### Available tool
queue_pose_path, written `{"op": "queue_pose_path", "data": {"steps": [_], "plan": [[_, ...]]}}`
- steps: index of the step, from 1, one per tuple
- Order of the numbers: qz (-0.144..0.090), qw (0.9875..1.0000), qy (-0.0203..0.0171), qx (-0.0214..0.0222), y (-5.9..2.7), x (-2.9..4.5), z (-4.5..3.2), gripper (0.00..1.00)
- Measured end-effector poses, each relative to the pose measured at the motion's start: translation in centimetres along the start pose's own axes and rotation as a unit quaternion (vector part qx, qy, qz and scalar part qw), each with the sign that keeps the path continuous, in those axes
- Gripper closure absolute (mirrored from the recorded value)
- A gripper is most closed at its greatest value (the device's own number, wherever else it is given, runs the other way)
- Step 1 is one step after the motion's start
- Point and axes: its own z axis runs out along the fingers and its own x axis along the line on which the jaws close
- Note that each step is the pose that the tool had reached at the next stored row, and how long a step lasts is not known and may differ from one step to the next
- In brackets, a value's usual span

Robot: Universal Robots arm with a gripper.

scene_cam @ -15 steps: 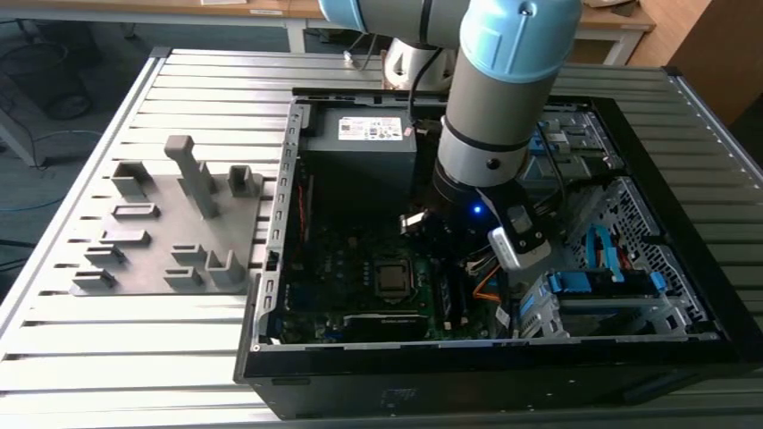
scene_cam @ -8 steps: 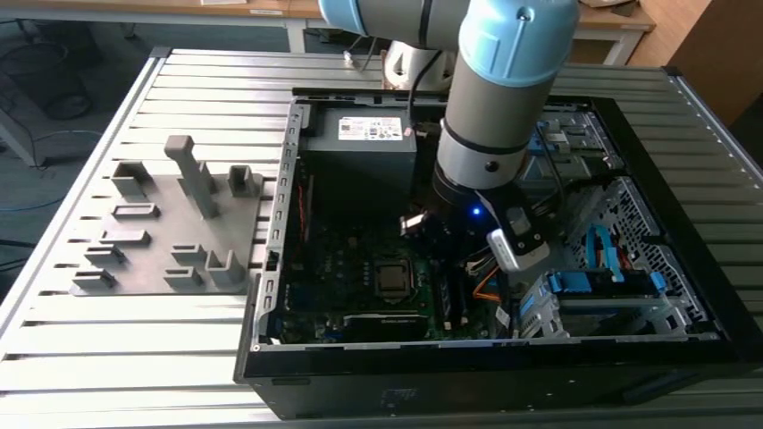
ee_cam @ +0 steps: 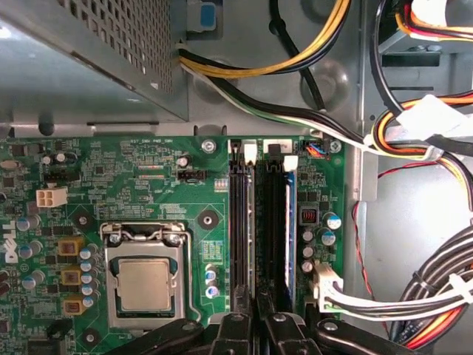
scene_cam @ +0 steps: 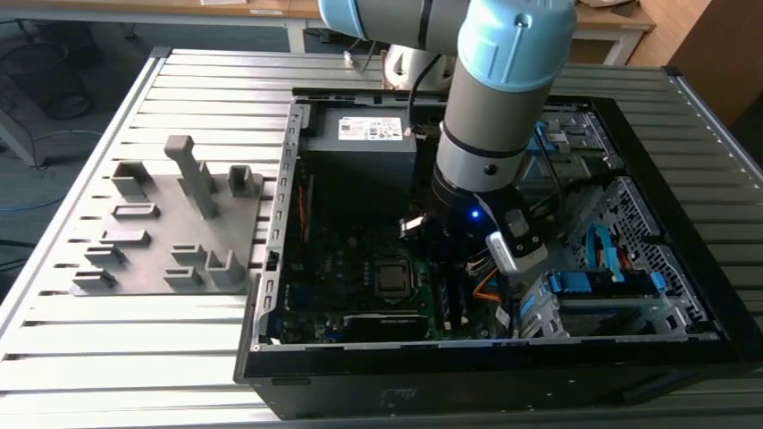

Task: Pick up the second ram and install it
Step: 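Insert the second ram into the second slot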

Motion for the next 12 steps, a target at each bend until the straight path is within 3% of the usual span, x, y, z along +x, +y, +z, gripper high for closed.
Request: {"op": "queue_pose_path", "data": {"steps": [5, 6, 8, 12], "plan": [[0.0, 1.0, -0.0001, -0.0002, 0.01, 0.0, 0.02, 0.85], [0.0, 1.0, -0.0001, -0.0002, 0.01, 0.0, 0.02, 0.79], [0.0, 1.0, 0.0, 0.0001, -0.01, 0.0, -0.13, 0.79], [0.0, 1.0, -0.0001, -0.0001, -0.15, 0.02, -1.93, 0.79]]}}
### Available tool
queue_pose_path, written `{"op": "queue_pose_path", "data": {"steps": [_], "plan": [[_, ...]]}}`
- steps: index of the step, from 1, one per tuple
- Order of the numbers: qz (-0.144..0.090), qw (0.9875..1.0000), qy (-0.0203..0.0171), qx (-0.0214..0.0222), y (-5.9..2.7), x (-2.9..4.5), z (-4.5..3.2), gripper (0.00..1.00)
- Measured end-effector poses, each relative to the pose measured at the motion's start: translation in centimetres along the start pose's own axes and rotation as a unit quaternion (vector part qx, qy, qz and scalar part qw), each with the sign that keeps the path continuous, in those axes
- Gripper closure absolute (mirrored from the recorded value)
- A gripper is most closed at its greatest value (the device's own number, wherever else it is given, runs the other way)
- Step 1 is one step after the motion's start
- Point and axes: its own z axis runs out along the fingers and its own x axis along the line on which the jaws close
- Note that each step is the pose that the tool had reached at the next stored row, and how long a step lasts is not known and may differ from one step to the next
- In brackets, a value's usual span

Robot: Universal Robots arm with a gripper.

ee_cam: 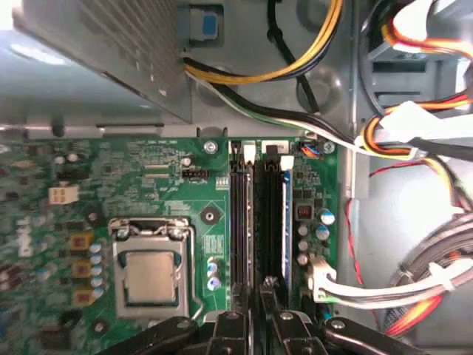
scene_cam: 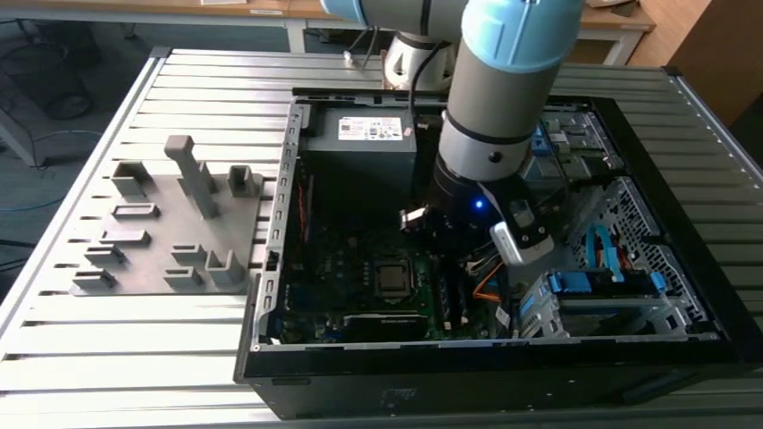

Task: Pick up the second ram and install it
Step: 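Insert the second ram into the second slot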

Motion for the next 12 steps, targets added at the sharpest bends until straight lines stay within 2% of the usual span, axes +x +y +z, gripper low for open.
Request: {"op": "queue_pose_path", "data": {"steps": [2, 7, 9, 10, 11, 12], "plan": [[0.0, 1.0, -0.0002, 0.0001, 0.01, 0.02, -0.8, 0.79], [0.0, 1.0, -0.0015, -0.0002, 0.36, 0.14, -2.1, 0.8], [0.0, 1.0, -0.0021, -0.0004, 0.5, 0.19, -2.53, 0.9], [0.0, 1.0, -0.0023, -0.0014, 0.53, 0.21, -2.64, 0.9], [0.0, 1.0, -0.0026, -0.0044, 0.56, 0.21, -2.67, 0.9], [0.0, 0.9999, -0.0025, -0.0124, 0.57, 0.22, -2.65, 0.9]]}}
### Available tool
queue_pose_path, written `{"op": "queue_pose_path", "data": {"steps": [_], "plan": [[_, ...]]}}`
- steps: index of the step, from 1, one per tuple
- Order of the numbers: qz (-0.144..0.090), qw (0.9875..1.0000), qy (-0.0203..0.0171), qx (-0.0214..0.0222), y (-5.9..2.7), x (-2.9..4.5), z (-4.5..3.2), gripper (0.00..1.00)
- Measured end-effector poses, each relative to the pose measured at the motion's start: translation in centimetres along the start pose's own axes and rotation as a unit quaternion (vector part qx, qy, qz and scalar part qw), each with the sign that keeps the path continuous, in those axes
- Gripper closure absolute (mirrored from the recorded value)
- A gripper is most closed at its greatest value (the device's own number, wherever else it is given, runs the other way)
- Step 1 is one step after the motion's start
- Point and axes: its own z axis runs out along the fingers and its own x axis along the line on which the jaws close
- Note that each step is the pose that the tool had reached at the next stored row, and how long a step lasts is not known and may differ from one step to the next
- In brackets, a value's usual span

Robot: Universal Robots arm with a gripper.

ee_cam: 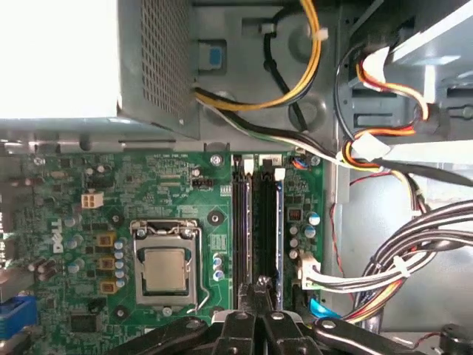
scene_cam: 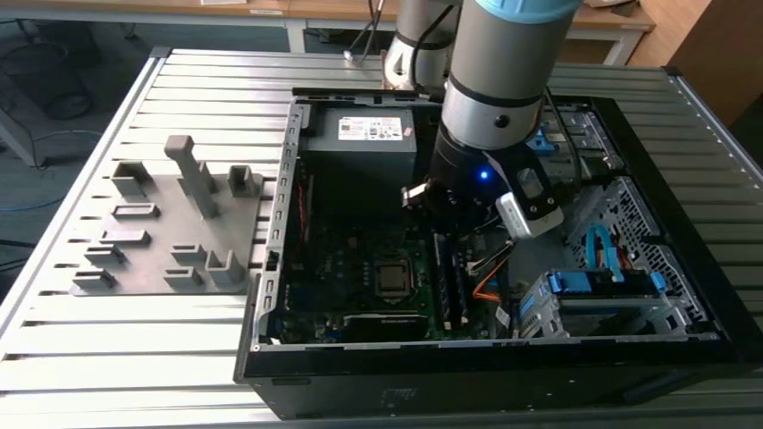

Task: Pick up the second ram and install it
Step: 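Insert the second ram into the second slot, then press down the second ram until it locks into place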

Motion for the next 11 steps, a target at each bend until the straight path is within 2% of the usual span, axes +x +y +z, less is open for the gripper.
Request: {"op": "queue_pose_path", "data": {"steps": [5, 6, 11], "plan": [[0.0, 0.9991, 0.0009, -0.0427, -0.1, 0.04, 0.0, 0.9], [0.0, 0.9988, 0.0011, -0.0482, -0.13, 0.05, 0.0, 0.9], [0.0, 0.9988, 0.0011, -0.0488, -0.2, 0.05, 0.0, 0.9]]}}
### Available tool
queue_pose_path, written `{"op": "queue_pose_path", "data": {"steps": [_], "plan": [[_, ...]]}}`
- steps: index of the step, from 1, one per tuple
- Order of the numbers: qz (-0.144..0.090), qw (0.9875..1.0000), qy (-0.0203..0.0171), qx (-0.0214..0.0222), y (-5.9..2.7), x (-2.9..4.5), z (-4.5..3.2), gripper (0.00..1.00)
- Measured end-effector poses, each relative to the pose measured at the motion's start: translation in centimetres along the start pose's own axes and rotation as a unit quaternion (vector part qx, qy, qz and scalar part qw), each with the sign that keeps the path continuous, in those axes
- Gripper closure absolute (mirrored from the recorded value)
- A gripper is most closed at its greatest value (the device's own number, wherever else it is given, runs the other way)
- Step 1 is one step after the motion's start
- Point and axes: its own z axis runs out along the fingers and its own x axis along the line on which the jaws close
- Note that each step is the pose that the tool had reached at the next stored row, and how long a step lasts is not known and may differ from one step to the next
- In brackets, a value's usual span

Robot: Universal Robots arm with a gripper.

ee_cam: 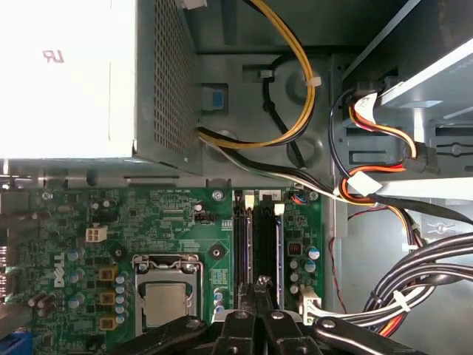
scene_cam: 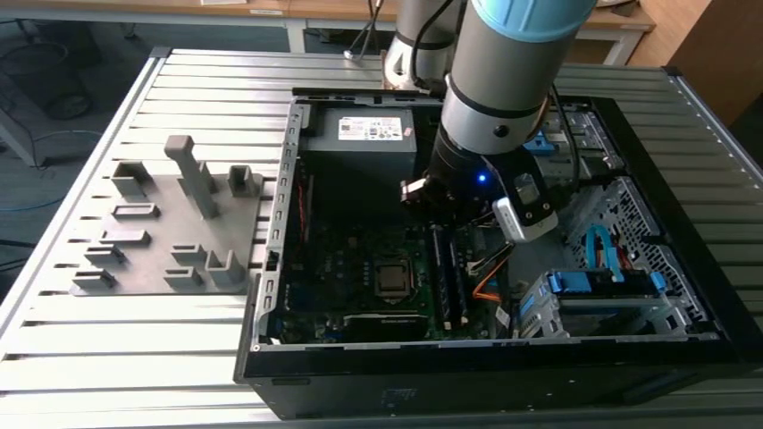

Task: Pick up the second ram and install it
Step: 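Press down the second ram until it locks into place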

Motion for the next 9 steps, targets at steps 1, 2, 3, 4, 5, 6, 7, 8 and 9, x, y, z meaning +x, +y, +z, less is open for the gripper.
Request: {"op": "queue_pose_path", "data": {"steps": [1, 2, 3, 4, 5, 6, 7, 8, 9], "plan": [[0.0, 1.0, 0.0, 0.0, 0.0, 0.0, 0.0, 0.9], [0.0, 1.0, 0.0, 0.0, 0.0, 0.0, 0.0, 0.9], [0.0, 1.0, 0.0, 0.0, 0.0, 0.0, 0.0, 0.9], [0.0, 1.0, 0.0, 0.0, -0.01, 0.0, 0.0, 0.9], [0.0, 1.0, 0.0, 0.0, -0.01, 0.0, 0.0, 0.9], [0.0, 1.0, 0.0, 0.0, -0.01, 0.0, 0.0, 0.9], [0.0, 1.0, 0.0, 0.0, -0.01, 0.0, 0.0, 0.9], [0.0, 1.0, 0.0, 0.0, -0.01, 0.0, 0.0, 0.9], [0.0, 1.0, 0.0, 0.0, -0.01, 0.0, 0.0, 0.9]]}}
